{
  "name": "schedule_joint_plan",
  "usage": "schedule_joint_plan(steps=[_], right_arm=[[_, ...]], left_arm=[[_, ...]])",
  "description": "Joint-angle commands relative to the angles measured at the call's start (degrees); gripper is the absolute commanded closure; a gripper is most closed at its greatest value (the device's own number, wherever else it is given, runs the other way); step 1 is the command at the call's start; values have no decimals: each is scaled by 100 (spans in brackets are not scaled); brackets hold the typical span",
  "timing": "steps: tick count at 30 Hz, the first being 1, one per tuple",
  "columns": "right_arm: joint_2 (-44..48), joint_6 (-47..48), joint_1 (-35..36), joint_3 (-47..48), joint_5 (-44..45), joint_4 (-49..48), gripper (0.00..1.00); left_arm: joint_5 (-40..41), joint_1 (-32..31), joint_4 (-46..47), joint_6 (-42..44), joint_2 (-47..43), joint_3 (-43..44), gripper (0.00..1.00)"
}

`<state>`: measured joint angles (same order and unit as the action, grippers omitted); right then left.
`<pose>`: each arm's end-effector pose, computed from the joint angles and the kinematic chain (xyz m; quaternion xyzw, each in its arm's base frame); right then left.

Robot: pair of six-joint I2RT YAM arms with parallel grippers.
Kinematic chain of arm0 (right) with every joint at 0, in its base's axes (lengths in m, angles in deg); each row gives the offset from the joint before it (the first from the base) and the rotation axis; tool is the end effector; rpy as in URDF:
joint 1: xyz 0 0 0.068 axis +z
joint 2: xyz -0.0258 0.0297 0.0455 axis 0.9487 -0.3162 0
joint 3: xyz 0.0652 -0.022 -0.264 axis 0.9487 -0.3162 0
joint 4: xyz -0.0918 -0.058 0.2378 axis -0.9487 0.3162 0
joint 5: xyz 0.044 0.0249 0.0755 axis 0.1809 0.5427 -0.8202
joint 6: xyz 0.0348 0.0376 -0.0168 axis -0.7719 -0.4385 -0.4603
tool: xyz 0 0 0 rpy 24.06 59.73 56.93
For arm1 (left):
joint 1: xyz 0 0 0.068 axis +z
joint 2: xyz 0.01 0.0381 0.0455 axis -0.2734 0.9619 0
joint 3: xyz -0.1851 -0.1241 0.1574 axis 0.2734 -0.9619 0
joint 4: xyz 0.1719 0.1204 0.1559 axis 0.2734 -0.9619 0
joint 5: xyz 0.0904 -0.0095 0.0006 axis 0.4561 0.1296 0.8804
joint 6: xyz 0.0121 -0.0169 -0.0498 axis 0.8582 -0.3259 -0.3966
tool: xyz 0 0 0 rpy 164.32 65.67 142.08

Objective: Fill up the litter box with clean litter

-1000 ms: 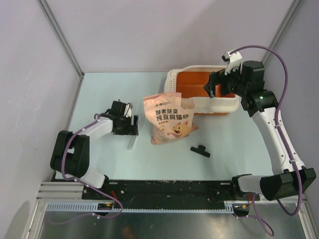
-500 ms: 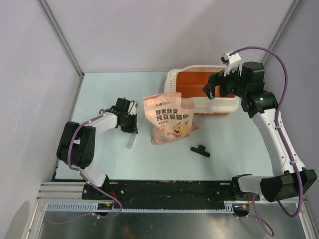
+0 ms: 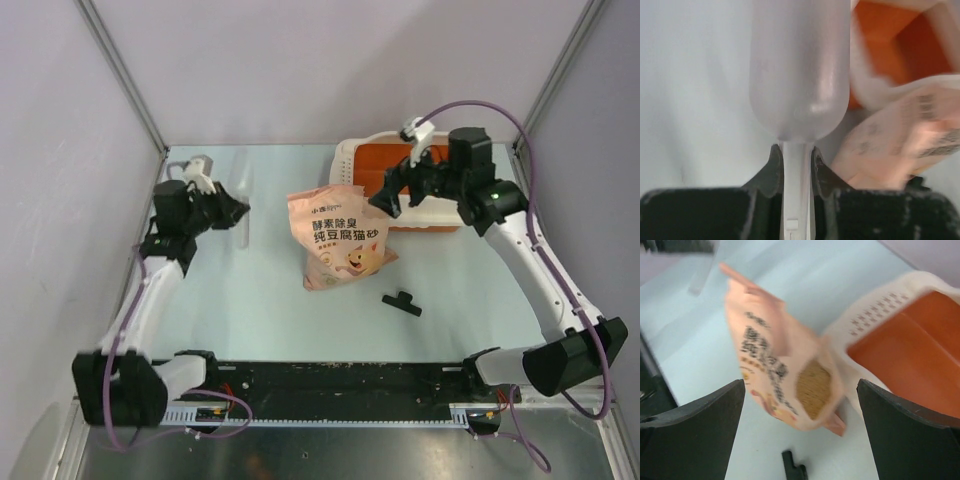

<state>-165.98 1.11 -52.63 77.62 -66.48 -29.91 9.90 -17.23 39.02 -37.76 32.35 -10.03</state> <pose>0.2663 0.1102 0.4186 -0.3409 0.7462 0.2565 0.5111 0.2671 -0.0204 0.2854 0.0013 0.8608 -0.2402 0.4487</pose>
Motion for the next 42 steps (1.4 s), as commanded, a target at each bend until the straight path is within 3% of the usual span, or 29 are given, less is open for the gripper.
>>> schedule_joint_plan(steps=[1, 5, 8, 12, 17, 28, 31, 34, 35, 36, 37, 38, 39, 41, 42], right_arm=[[-219, 227, 531, 398, -806, -461, 0], [-439, -379, 987, 557, -1387, -1119, 0], [-623, -746, 1260, 610, -1695, -1717, 0], [-957, -2037, 1305, 610, -2319, -3365, 0], [-1273, -2339, 1507, 689, -2372, -4002, 0], [-2073, -3025, 1806, 1278, -2741, -4900, 1], [-2161, -3175, 1806, 1269, -2786, -5066, 14], [-2197, -3184, 1806, 1295, -2847, -5137, 42], [-2162, -3123, 1789, 1304, -2830, -5085, 60], [-2153, -2870, 1745, 1330, -2838, -4815, 69], [-2127, -2694, 1701, 1357, -2847, -4612, 81], [-2066, -2492, 1657, 1383, -2821, -3975, 100], [-2022, -1959, 1561, 1409, -2742, -3638, 100], [-1829, -1272, 1455, 1488, -2488, -2325, 100], [-1758, -476, 1376, 1558, -2095, -1820, 100]], left_arm=[[-1112, -144, 1939, -945, -961, 69, 100], [-1402, -478, 2397, -1342, -910, 737, 100], [-2182, -663, 2784, -1421, -630, 1194, 100], [-2720, -812, 3039, -1386, -391, 1511, 100], [-3466, -865, 3663, -2089, -101, 1783, 100], [-3573, -1191, 4050, -2415, 136, 2153, 100], [-3556, -1199, 4076, -2415, 172, 2223, 100], [-3573, -1199, 4085, -2397, 189, 2188, 100], [-3564, -1199, 4085, -2371, 189, 2153, 100], [-3564, -1191, 4085, -2327, 181, 2118, 95], [-3599, -1191, 4076, -2266, 172, 2074, 81], [-3608, -1182, 4050, -2204, 172, 2065, 65], [-3599, -1173, 3911, -2004, 137, 2039, 48], [-3608, -1147, 3726, -1801, 75, 1986, 42], [-3591, -1120, 3325, -1460, -21, 1960, 35]])
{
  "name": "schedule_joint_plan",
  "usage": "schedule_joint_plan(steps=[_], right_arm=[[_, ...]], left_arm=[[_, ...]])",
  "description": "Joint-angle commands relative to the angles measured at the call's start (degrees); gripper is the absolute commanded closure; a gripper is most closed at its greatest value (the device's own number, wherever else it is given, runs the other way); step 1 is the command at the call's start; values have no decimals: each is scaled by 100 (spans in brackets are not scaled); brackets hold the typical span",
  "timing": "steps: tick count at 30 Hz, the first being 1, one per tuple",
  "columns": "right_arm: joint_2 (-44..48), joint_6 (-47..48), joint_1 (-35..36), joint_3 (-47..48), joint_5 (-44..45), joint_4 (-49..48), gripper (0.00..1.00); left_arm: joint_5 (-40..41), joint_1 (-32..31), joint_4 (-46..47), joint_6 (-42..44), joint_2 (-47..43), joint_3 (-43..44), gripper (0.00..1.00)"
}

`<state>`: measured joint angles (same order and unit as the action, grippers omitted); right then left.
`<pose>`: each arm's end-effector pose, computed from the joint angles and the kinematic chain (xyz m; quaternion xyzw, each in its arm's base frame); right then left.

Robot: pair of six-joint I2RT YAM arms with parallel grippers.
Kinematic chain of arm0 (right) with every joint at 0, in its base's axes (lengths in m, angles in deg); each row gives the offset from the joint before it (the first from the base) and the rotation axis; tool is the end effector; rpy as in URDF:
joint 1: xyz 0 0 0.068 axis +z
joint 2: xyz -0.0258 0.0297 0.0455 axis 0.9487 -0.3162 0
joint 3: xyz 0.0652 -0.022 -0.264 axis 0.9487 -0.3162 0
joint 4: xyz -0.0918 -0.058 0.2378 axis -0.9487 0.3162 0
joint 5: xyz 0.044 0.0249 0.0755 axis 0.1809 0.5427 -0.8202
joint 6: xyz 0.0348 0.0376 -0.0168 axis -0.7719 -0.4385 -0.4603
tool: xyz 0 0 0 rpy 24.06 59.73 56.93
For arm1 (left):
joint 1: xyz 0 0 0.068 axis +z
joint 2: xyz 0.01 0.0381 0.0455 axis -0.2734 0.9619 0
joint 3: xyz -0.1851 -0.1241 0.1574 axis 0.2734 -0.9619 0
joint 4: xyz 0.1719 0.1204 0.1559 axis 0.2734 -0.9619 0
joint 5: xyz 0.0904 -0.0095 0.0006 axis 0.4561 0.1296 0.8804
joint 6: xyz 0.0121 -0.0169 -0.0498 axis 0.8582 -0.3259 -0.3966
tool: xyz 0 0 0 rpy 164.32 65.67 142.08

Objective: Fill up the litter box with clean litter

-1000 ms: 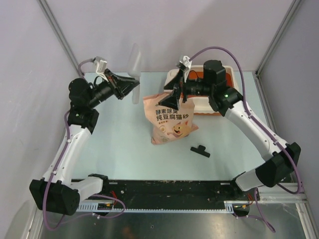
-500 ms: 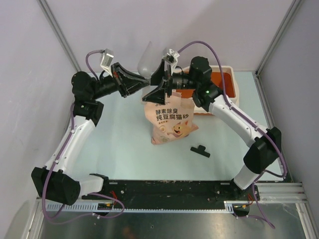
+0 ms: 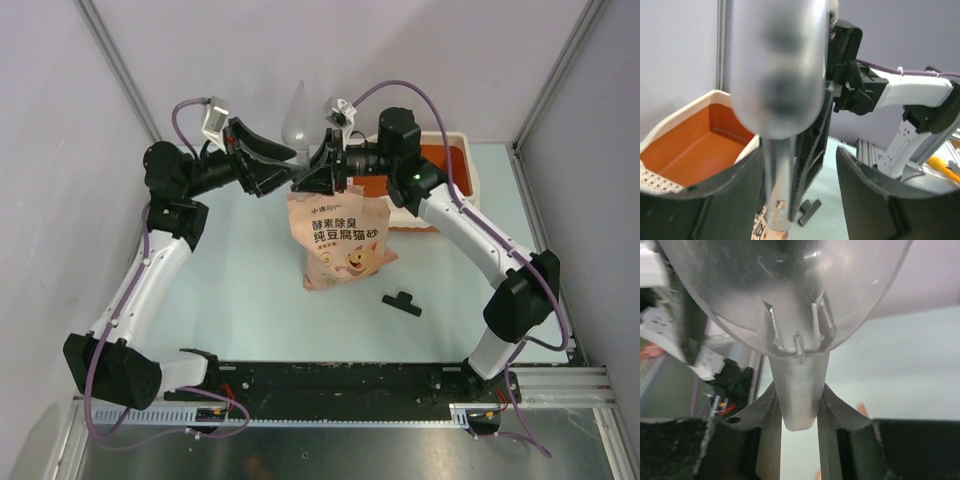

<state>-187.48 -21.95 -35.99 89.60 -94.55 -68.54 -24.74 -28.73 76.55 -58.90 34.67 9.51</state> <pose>0.3029 0.2538 0.4348 -0.4685 0.5050 0.5631 0.4565 0.2530 -0.0887 0.4568 0.3019 0.5522 -0.5426 0.5563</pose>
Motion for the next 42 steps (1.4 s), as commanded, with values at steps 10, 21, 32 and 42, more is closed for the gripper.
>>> schedule_joint_plan(steps=[10, 21, 32, 42], right_arm=[[1105, 5633, 160, 300, 4722, 4692, 100], [1176, 6786, 811, -78, 6524, 4543, 100], [1149, 7129, 995, -61, 7043, 4271, 100], [1105, 7190, 987, -96, 7105, 4236, 100]], left_arm=[[672, 108, -2910, 2642, -904, 153, 21], [1306, 100, -4113, 2670, 114, 1789, 24], [1464, -234, -4800, 2810, 274, 1790, 32], [1394, -269, -4888, 2810, 283, 1781, 34]])
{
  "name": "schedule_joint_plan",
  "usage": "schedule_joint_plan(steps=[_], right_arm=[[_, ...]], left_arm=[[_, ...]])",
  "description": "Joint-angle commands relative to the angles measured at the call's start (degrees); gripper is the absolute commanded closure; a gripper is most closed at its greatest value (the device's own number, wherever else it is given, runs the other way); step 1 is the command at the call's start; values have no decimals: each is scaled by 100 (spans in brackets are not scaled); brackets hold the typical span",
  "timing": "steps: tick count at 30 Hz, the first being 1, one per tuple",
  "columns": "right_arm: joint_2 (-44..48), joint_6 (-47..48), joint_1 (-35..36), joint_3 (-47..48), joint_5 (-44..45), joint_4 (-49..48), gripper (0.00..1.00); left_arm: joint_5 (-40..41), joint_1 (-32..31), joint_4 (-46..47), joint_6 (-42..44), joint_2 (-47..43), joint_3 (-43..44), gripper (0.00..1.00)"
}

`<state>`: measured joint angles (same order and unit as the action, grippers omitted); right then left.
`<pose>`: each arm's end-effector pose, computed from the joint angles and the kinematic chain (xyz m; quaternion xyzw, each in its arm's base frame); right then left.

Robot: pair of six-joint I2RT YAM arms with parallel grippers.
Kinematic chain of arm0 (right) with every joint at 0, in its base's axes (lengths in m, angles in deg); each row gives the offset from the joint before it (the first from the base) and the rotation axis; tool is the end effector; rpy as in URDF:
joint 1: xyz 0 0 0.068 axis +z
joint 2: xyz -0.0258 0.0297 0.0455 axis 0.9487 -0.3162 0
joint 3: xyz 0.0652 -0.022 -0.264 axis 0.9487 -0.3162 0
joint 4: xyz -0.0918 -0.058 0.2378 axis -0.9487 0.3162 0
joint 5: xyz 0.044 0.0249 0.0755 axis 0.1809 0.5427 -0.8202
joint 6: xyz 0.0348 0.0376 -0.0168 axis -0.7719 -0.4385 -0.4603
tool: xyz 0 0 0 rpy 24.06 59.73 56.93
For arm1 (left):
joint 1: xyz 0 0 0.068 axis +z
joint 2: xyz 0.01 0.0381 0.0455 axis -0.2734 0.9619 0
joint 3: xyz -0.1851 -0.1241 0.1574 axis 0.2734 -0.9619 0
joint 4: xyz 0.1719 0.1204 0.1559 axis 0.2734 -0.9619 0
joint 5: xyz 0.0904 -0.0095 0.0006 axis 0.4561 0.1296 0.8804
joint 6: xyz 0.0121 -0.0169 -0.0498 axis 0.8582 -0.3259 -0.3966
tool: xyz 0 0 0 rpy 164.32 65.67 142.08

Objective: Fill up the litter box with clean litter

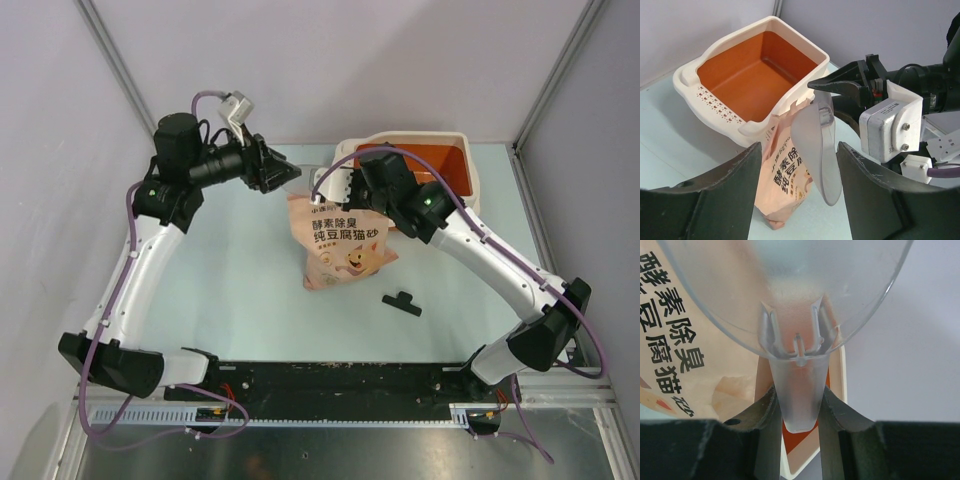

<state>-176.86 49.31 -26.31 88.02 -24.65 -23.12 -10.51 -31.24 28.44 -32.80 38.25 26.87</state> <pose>0.2412 0.2330 0.4102 -0.6489 0.5743 -0.1449 0.4777 0.2576 -0.0963 0.4626 0.2735 0.7040 -0.4075 0.5133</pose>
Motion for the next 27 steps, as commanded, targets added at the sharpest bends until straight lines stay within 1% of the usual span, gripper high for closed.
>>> schedule_joint_plan(steps=[1, 3, 7, 8, 10, 11, 13, 14, 15, 16, 17, 18, 19, 20, 21, 22, 23, 24, 25, 26, 27], right_arm=[[69, 91, 27, 62, 98, -359, 100], [52, 179, 45, 105, 115, -377, 100], [17, 416, 97, 193, 141, -473, 100], [8, 460, 106, 220, 115, -473, 100], [34, 618, 133, 194, 54, -429, 100], [43, 636, 133, 159, 27, -455, 100], [113, 575, 89, 97, 1, -561, 100], [113, 505, 45, 114, -43, -553, 100], [122, 374, -7, 167, -113, -526, 98], [122, 225, -165, 228, -322, -413, 88], [122, -116, -244, 438, -472, -334, 84], [113, -311, -358, 561, -657, -220, 78], [139, -513, -577, 667, -1111, -44, 54], [166, -1098, -727, 781, -1394, -25, 41], [210, -1400, -868, 913, -1649, -25, 28], [306, -1760, -1026, 984, -2348, -51, 9], [341, -2424, -1428, 1054, -2720, -60, 4], [351, -2884, -1632, 1246, -3081, -112, 0], [307, -3306, -1886, 1353, -3867, -122, 0], [263, -3754, -2341, 1441, -4232, -157, 0], [202, -4759, -2589, 1546, -4575, -209, 0]], left_arm=[[15, -18, -130, 261, -50, 45, 35], [-46, -44, -244, 437, 3, 28, 40], [-450, -211, -332, 324, 161, -7, 50], [-468, -264, -324, 324, 188, -16, 56], [-494, -343, -332, 350, 258, -42, 64], [-573, -378, -333, 350, 293, -34, 73], [-722, -370, -324, 341, 390, -34, 84], [-775, -352, -332, 332, 416, -34, 97], [-776, -343, -333, 341, 425, -51, 100], [-767, -308, -324, 367, 425, -60, 100], [-784, -291, -306, 446, 408, -69, 100], [-898, -264, -289, 507, 408, -95, 100], [-942, -203, -245, 517, 382, -130, 100], [-995, -168, -10, 456, 312, -183, 100], [-1152, -124, 193, 360, 241, -383, 100], [-1206, -19, 743, 211, 180, -524, 100], [-1241, 43, 1018, -87, 23, -648, 100], [-1346, 104, 1291, -246, -23, -893, 100], [-1434, 244, 1998, -430, -84, -1034, 100], [-1505, 315, 2397, -954, -163, -1192, 100], [-1488, 386, 3045, -1299, -364, -1611, 100]])
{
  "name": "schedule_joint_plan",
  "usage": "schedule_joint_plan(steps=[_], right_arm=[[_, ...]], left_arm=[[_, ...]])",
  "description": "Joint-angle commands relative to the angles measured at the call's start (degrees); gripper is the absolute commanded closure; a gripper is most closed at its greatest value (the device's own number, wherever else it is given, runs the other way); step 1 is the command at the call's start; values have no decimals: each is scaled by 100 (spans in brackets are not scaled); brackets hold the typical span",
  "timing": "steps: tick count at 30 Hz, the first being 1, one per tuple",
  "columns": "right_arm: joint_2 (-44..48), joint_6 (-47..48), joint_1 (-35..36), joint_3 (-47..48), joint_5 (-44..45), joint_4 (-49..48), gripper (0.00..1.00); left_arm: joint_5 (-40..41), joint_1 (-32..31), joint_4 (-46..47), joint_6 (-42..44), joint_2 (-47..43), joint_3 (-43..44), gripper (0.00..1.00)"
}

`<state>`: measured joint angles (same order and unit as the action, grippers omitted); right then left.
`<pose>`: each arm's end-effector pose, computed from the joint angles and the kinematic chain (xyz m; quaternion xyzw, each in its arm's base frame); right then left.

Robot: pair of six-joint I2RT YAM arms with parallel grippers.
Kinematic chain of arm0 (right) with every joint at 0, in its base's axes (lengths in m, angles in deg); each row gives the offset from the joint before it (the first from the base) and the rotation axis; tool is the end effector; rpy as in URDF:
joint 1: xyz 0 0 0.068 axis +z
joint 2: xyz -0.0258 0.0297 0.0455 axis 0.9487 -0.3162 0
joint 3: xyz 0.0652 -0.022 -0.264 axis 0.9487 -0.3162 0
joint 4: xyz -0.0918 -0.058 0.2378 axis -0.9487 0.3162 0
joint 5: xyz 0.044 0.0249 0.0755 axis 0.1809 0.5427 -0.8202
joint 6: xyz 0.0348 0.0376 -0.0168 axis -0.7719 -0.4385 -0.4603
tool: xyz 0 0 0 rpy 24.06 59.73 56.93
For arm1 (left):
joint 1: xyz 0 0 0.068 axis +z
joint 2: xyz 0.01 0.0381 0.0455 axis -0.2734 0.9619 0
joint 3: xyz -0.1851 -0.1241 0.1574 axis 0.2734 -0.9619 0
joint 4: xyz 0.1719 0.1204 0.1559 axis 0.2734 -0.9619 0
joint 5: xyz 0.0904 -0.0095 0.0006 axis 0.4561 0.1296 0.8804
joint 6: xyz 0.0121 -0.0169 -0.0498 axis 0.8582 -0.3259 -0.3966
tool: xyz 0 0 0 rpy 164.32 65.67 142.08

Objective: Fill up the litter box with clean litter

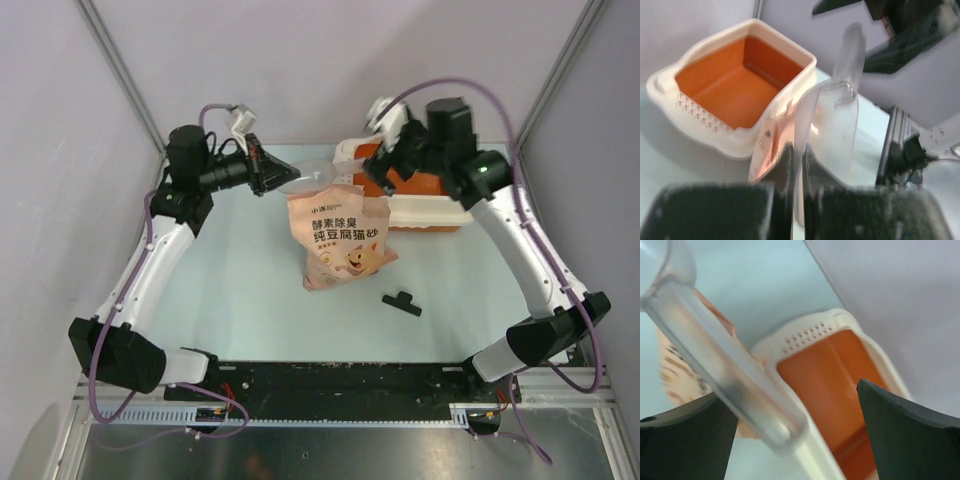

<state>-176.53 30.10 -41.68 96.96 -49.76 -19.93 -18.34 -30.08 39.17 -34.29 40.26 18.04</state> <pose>0.2747 0.1673 0.4572 -0.5260 0.6535 0.0540 0.5417 0.2808 -0.0998 0.4210 0.2959 0.6882 -0.4525 0.4838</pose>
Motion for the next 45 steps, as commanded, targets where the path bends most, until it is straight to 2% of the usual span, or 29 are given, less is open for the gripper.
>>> schedule_joint_plan(steps=[1, 2, 3, 4, 5, 9, 13, 18, 20, 23, 27, 30, 36, 41, 45], right_arm=[[20, -3309, -1255, 749, -2780, -581, 0], [-33, -3888, -1710, 724, -3136, -695, 0], [-77, -5138, -1932, 610, -3505, -1244, 1], [-86, -5933, -2108, 96, -4378, -1763, 2], [-60, -6420, -2232, -92, -4631, -2290, 2], [-51, -6941, -2189, -323, -5054, -3207, 1], [-209, -7592, -2066, -270, -5248, -3692, 1], [-271, -7805, -1855, -261, -5240, -3992, 2], [-271, -7343, -1811, -200, -5196, -3634, 6], [-201, -7024, -2074, -374, -4757, -3368, 7], [-96, -7092, -2251, -709, -5028, -3692, 7], [124, -7154, -2058, -789, -4898, -4017, 4], [-235, -7049, -1557, 160, -4107, -3781, 2], [-587, -7181, -1249, 819, -4054, -3877, 5], [-649, -7198, -1021, 882, -3983, -3930, 9]], left_arm=[[-636, 349, 2839, -1624, -654, -915, 100], [-565, 350, 2961, -1698, -698, -987, 100], [-547, 341, 3006, -1716, -707, -1014, 100], [-547, 332, 3250, -1951, -707, -1049, 100], [-512, 332, 3339, -2041, -690, -1093, 100], [-336, 323, 3551, -2261, -620, -1260, 100], [-266, 209, 3578, -2182, -471, -1155, 100], [7, 191, 3621, -2261, -154, -786, 100], [-19, 183, 3692, -2366, 21, -428, 100], [-28, 183, 3885, -2542, 206, 310, 100], [130, 323, 3982, -2709, 338, 796, 100], [287, 358, 3947, -2718, 409, 631, 100], [306, 96, 4122, -2788, 488, 190, 100], [341, -20, 4140, -2789, 532, 173, 100], [350, -28, 4158, -2806, 479, 120, 100]])
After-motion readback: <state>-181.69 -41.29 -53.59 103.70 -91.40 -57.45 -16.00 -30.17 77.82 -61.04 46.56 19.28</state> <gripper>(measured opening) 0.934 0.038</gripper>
